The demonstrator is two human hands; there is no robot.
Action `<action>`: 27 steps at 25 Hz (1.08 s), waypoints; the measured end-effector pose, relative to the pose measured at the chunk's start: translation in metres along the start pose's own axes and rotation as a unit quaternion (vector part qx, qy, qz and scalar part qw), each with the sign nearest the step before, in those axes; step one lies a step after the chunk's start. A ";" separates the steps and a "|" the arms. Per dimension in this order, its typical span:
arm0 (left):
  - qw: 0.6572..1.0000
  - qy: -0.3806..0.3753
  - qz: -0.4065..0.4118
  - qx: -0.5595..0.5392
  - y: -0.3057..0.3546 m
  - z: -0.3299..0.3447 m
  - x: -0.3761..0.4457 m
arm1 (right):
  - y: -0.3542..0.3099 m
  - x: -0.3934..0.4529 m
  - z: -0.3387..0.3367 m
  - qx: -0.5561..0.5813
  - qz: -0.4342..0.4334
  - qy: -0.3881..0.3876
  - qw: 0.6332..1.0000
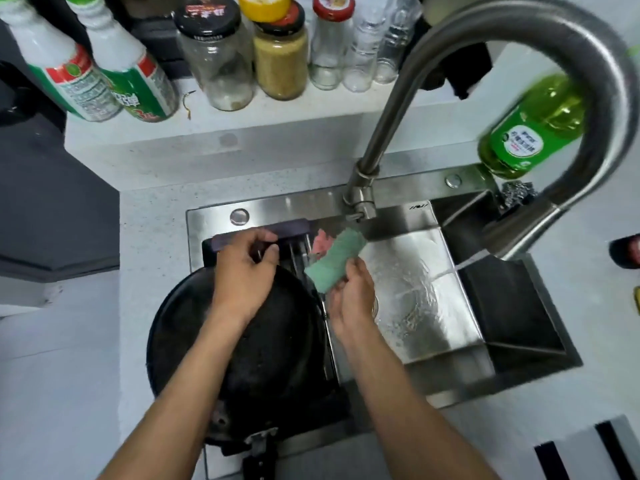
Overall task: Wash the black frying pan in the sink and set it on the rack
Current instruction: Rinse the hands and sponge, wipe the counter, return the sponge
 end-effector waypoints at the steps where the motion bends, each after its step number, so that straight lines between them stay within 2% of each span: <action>1: 1.000 -0.012 0.002 -0.020 0.009 0.018 -0.024 | -0.004 -0.021 -0.020 0.044 0.035 0.001 0.998; 4: 0.999 -0.025 -0.015 -0.046 0.024 0.049 -0.072 | -0.014 -0.060 -0.067 0.149 0.129 -0.009 0.980; 6: 0.998 -0.018 -0.018 -0.054 0.042 0.067 -0.097 | -0.024 -0.069 -0.102 0.170 0.162 -0.019 0.972; 10: 0.996 0.031 0.064 -0.058 0.136 0.117 -0.138 | -0.070 -0.067 -0.173 0.122 0.218 -0.045 0.967; 12: 0.995 0.032 0.093 0.001 0.191 0.150 -0.139 | -0.097 -0.067 -0.202 0.096 0.240 -0.072 0.963; 14: 0.996 0.014 0.078 0.040 0.225 0.178 -0.124 | -0.126 -0.065 -0.224 0.077 0.252 -0.080 0.961; 16: 0.995 0.047 0.072 0.044 0.245 0.193 -0.104 | -0.153 -0.058 -0.239 0.090 0.252 -0.072 0.961; 19: 0.985 0.147 0.053 0.078 0.253 0.200 -0.095 | -0.168 -0.042 -0.253 0.078 0.263 -0.062 0.960; 21: 0.977 0.192 0.035 0.082 0.240 0.190 -0.106 | -0.169 -0.035 -0.244 0.085 0.275 -0.086 0.954; 24: 0.970 0.237 0.003 0.056 0.210 0.144 -0.131 | -0.163 -0.032 -0.220 0.095 0.306 -0.124 0.939; 26: 0.960 0.266 -0.016 0.085 0.195 0.107 -0.142 | -0.159 -0.030 -0.195 0.079 0.290 -0.173 0.938; 27: 0.951 0.296 -0.023 0.088 0.190 0.092 -0.148 | -0.157 -0.025 -0.188 0.063 0.271 -0.163 0.947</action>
Point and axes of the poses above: each hand's wrist, its own x-axis towards the middle knuckle, its own z-axis out of the palm, y = z × x, the point moved 9 cm from there along x, towards the middle knuckle, and after that the axes turned 4 degrees about -y, right-handed, at the moved point
